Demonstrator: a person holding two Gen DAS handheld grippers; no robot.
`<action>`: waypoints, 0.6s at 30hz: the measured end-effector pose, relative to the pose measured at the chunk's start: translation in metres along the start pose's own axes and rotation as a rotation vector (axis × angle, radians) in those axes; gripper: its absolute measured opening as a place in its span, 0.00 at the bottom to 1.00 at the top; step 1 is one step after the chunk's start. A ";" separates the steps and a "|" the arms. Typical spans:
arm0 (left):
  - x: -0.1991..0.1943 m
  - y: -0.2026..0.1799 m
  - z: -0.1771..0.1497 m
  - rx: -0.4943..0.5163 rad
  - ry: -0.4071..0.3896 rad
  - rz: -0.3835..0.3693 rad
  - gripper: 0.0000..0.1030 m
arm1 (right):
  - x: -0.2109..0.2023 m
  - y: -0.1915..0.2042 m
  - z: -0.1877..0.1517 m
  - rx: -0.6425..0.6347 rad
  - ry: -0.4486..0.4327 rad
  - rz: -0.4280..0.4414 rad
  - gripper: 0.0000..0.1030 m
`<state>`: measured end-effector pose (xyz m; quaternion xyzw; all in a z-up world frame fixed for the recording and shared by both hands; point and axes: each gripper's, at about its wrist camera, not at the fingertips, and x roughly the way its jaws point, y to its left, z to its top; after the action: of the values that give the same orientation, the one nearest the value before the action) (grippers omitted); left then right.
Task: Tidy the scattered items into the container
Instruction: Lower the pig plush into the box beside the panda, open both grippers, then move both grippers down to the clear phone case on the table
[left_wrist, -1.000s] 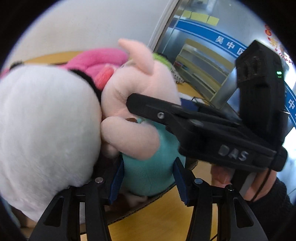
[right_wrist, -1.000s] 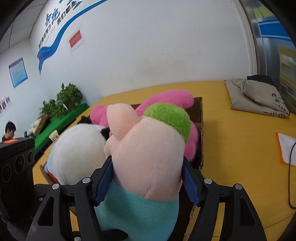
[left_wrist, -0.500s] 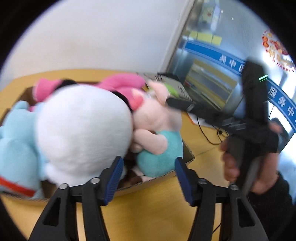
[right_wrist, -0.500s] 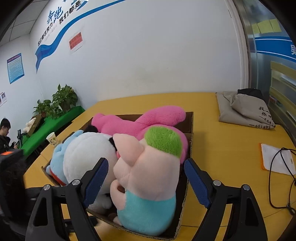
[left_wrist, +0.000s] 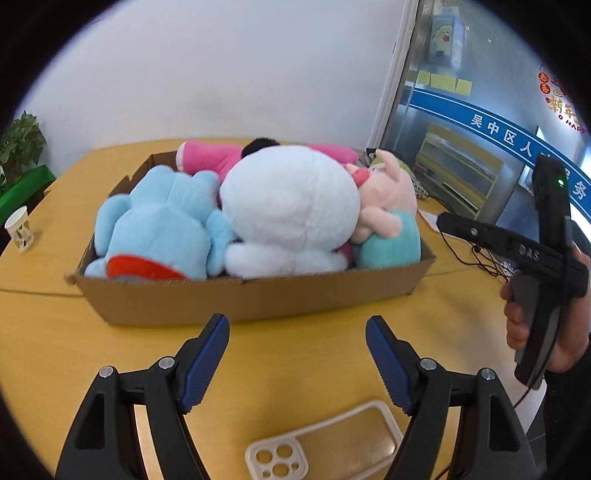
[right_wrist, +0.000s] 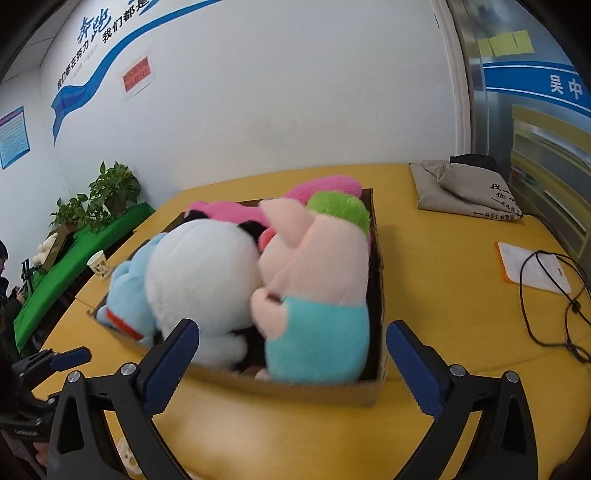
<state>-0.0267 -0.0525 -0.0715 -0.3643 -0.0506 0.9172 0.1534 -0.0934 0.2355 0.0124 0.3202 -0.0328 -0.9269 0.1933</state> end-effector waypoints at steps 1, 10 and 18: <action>-0.003 0.003 -0.007 -0.005 0.004 -0.001 0.74 | -0.005 0.007 -0.008 -0.001 0.004 0.001 1.00; 0.000 0.023 -0.057 -0.038 0.098 0.029 0.74 | -0.013 0.054 -0.105 -0.019 0.126 0.035 1.00; 0.010 0.025 -0.086 -0.074 0.160 0.026 0.74 | -0.008 0.056 -0.151 0.003 0.222 -0.001 1.00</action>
<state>0.0194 -0.0745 -0.1454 -0.4426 -0.0674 0.8845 0.1313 0.0230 0.1968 -0.0927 0.4211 -0.0122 -0.8858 0.1947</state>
